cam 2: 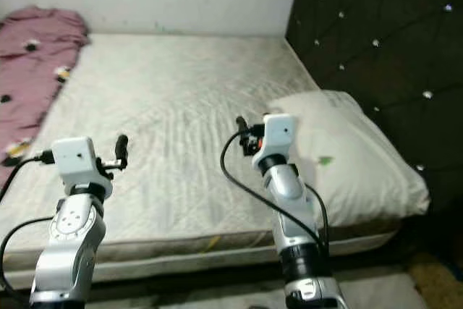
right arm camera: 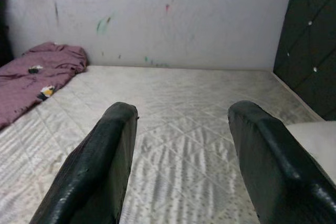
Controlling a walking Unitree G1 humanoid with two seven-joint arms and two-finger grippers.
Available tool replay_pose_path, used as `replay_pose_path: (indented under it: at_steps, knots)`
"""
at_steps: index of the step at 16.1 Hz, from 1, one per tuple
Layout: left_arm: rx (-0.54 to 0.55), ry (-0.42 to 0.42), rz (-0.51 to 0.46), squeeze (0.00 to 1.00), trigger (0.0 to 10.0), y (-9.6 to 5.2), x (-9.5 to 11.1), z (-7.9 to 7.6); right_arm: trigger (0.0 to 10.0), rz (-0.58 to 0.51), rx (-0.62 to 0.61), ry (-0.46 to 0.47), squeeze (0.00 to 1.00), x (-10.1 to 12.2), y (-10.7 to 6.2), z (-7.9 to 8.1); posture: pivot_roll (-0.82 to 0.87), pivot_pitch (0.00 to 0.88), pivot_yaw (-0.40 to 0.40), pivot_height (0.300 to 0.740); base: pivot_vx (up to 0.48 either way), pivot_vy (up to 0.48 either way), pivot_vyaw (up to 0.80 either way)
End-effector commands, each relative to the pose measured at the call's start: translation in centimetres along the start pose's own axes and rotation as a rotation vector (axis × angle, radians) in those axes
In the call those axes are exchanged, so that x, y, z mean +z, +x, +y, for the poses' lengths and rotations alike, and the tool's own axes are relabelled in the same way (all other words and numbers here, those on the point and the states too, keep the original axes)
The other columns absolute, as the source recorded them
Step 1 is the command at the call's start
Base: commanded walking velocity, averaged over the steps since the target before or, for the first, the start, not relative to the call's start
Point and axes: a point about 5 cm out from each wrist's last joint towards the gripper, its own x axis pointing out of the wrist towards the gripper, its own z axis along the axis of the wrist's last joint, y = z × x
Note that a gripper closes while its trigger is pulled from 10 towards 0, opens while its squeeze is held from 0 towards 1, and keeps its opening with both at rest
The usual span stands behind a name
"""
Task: Clean up the room
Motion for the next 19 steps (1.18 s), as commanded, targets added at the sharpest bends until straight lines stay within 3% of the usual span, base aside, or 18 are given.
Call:
replay_pose_path:
  at_steps: [1,9,12,15,19]
  knots:
    - [-0.028,-0.01,-0.004,0.0,10.0,0.04,0.23,-0.87,10.0,-0.009,-0.028,-0.016,0.0,0.29,-0.18,-1.1,-0.02,0.0,-0.018,0.74,0.0,0.48,0.0]
    - [-0.027,-0.016,-0.001,0.0,10.0,0.05,0.22,-0.88,10.0,0.0,-0.031,-0.02,0.0,0.17,-0.2,-1.16,-0.02,0.0,-0.019,0.74,0.0,0.48,0.0]
    - [-0.029,-0.018,-0.001,0.0,10.0,0.07,0.22,-0.91,10.0,0.004,-0.031,-0.02,0.0,0.09,-0.22,-1.17,-0.02,0.0,-0.019,0.74,0.0,0.48,-0.72]
    - [-0.048,-0.023,-0.028,0.0,10.0,0.01,0.48,-1.01,10.0,0.009,-0.028,-0.026,0.0,-0.01,-0.26,-1.14,-0.02,0.0,-0.019,0.74,0.0,0.48,0.0]
    - [-0.111,-0.043,-0.046,0.0,10.0,-0.29,0.77,-1.43,10.0,0.009,-0.025,-0.03,0.0,0.01,-0.25,-1.17,-0.02,0.0,-0.021,0.74,0.0,0.0,0.0]
